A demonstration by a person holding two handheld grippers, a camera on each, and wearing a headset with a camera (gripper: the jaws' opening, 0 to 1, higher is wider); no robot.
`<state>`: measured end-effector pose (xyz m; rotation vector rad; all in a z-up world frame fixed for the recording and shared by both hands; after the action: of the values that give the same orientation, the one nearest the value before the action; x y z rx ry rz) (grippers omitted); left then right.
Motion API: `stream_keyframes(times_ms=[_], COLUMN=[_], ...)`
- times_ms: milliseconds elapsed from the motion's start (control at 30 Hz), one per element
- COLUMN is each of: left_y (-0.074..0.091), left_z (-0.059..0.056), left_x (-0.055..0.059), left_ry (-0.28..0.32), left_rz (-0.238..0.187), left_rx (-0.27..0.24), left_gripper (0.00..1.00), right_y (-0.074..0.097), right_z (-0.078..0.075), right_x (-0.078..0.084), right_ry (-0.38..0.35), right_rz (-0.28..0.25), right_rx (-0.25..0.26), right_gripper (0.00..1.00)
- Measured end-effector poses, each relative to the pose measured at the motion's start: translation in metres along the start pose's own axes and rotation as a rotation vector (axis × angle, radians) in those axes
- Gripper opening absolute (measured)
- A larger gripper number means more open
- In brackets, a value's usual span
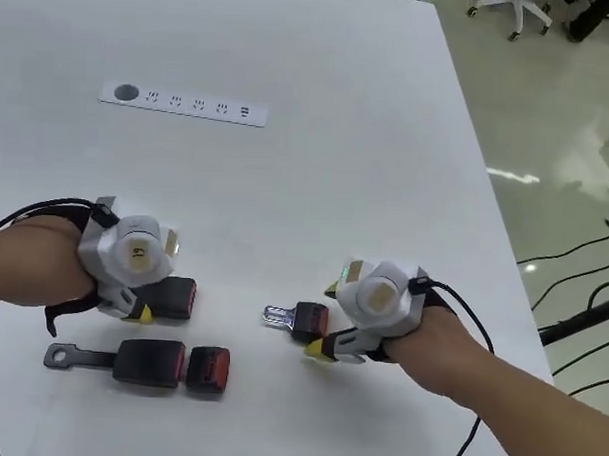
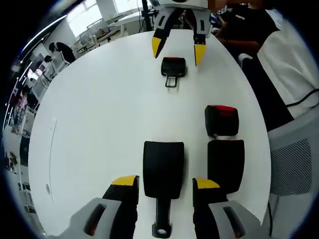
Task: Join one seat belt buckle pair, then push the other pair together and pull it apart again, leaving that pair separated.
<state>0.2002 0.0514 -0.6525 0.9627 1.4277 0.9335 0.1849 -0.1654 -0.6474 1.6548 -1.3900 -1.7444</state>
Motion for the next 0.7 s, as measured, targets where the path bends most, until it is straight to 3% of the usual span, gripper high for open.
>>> stream_keyframes(times_ms=[100,200,433,500,533,567,600,633,700], left_y=[0.015,0.030,0.050,0.055,0.057,0.057,0.058,0.062,0.065], left_z=[-0.008,-0.016,-0.049,-0.051,-0.056,-0.067,-0.072,-0.074,-0.078], left_x=[0.000,0.004,0.026,0.036,0.039,0.043,0.045,0.048,0.059], left_ry=[0.091,0.164,0.295,0.341,0.375,0.431,0.461,0.477,0.459], left_rz=[-0.084,-0.141,-0.223,-0.229,-0.243,-0.267,-0.284,-0.310,-0.299], left_rx=[-0.053,-0.099,-0.164,-0.224,-0.220,-0.171,-0.157,-0.173,-0.192], left_gripper=[0.48,0.53,0.72,0.84,0.88,0.85,0.83,0.84,0.87], right_y=[0.010,0.016,0.036,0.041,0.043,0.045,0.046,0.046,0.047], right_z=[0.008,0.014,0.038,0.042,0.043,0.044,0.046,0.048,0.051], right_x=[-0.004,-0.006,-0.013,-0.013,-0.013,-0.012,-0.011,-0.010,-0.006], right_ry=[-0.042,-0.069,-0.114,-0.134,-0.142,-0.151,-0.171,-0.188,-0.177], right_rz=[-0.034,-0.060,-0.106,-0.115,-0.118,-0.121,-0.128,-0.131,-0.122], right_rx=[0.017,0.030,0.054,0.055,0.058,0.062,0.064,0.062,0.069], right_gripper=[0.52,0.58,0.70,0.73,0.74,0.75,0.75,0.76,0.79])
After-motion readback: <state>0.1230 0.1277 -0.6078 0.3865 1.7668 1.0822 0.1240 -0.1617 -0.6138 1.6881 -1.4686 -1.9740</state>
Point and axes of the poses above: the centre of the closed fingertips' face, and the gripper's own axes: y roughly backward along the fingers, z roughly to its left, x roughly out of its underside, the point moved 2 cm from there along y, roughly backward along the fingers, and after that the axes turned 9 degrees about x, right-handed, at the moved point
